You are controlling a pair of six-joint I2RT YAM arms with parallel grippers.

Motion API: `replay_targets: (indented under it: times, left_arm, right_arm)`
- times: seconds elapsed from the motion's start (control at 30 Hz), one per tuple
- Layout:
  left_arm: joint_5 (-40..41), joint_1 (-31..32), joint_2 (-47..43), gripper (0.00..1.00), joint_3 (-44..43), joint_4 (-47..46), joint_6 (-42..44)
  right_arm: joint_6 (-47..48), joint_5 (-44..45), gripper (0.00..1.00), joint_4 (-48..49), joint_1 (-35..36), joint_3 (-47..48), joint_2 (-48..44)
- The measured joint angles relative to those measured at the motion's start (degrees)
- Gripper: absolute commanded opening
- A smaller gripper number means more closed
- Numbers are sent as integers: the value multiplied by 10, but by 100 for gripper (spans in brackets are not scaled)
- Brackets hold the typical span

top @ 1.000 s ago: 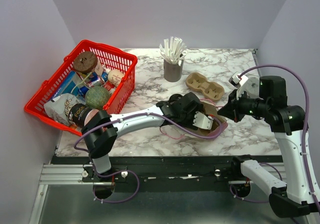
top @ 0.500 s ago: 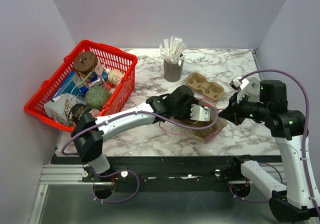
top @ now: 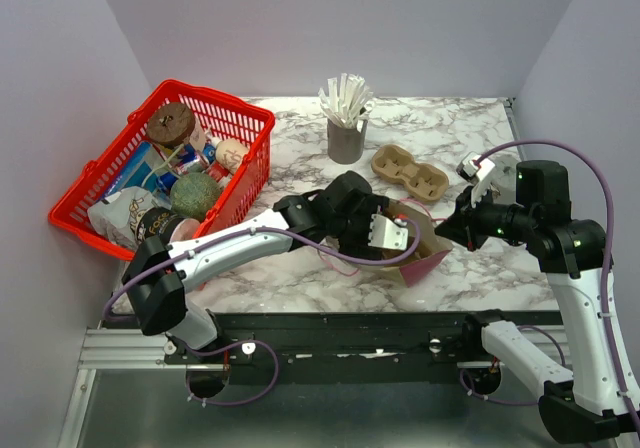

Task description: Pack the takeout coffee

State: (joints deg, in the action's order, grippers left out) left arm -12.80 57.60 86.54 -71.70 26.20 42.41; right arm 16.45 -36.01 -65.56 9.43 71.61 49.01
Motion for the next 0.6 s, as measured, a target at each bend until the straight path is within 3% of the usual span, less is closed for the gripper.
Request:
replay_targets:
  times: [0.6]
  left_arm:
    - [5,4,87,95,-22,-3,160]
  right_arm:
    - [16,-59,0,-5,0,1,13]
